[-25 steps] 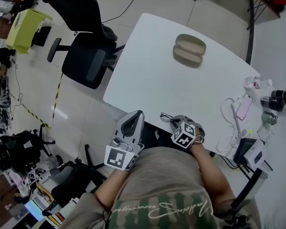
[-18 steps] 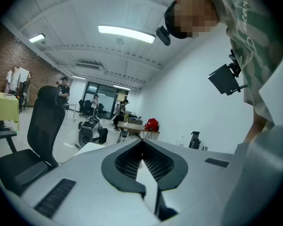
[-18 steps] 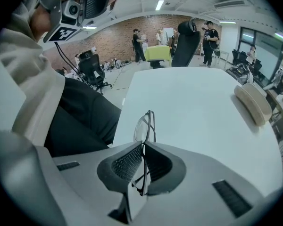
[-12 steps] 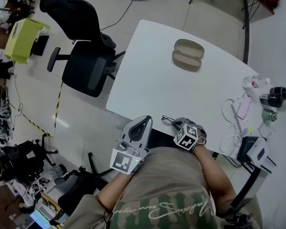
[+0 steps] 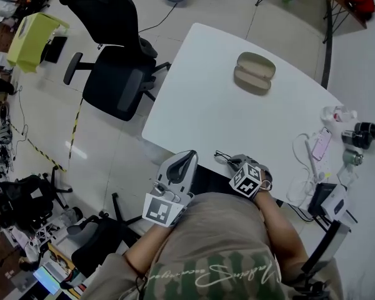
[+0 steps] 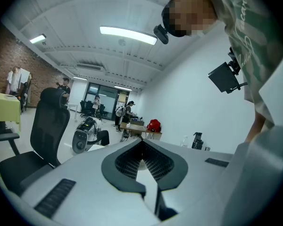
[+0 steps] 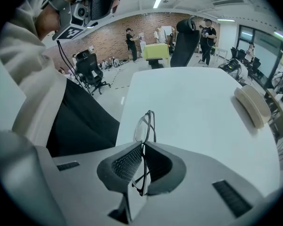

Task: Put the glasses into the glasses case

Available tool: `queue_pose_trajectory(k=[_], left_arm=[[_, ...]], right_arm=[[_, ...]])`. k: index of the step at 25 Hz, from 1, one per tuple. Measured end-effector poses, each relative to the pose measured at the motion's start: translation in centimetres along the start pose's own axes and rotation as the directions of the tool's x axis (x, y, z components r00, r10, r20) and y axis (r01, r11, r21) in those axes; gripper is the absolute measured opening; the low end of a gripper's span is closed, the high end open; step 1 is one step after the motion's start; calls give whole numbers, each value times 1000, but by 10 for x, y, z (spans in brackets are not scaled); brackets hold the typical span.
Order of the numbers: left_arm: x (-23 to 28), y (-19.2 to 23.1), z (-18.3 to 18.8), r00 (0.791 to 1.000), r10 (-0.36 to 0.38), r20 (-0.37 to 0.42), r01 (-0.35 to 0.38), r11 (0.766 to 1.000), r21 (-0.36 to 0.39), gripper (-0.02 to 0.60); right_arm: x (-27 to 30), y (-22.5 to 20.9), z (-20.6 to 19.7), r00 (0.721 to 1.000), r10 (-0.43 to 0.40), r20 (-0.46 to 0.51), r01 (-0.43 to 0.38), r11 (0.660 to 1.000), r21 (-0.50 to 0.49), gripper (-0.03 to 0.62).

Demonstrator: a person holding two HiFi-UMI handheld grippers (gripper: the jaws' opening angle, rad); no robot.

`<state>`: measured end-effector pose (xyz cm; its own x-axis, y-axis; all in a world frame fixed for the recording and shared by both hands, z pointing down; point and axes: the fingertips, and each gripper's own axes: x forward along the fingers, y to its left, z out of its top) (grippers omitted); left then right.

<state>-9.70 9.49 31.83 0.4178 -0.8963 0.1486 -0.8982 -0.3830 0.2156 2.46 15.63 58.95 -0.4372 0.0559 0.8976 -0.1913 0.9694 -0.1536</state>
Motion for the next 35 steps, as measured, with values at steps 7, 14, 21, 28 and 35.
queue_pose_trajectory(k=[7, 14, 21, 28, 35], left_arm=[[-8, -10, -5, 993, 112, 40, -111, 994, -23, 5], [-4, -28, -9, 994, 97, 60, -96, 995, -19, 5], [-16, -33, -7, 980, 185, 78, -186, 983, 5, 5], [-23, -36, -8, 979, 194, 60, -195, 980, 26, 5], [-20, -37, -2, 983, 163, 84, -167, 985, 35, 5]], right_arm=[[-5, -4, -3, 1000, 17, 5, -17, 999, -38, 34], [-8, -9, -6, 1000, 12, -1, -12, 998, -64, 34], [-12, -7, -13, 1000, 15, 18, -14, 998, -56, 34], [-11, -1, -10, 999, 31, 34, -29, 998, -52, 34], [-10, -4, -12, 999, 22, 24, -20, 998, -67, 32]])
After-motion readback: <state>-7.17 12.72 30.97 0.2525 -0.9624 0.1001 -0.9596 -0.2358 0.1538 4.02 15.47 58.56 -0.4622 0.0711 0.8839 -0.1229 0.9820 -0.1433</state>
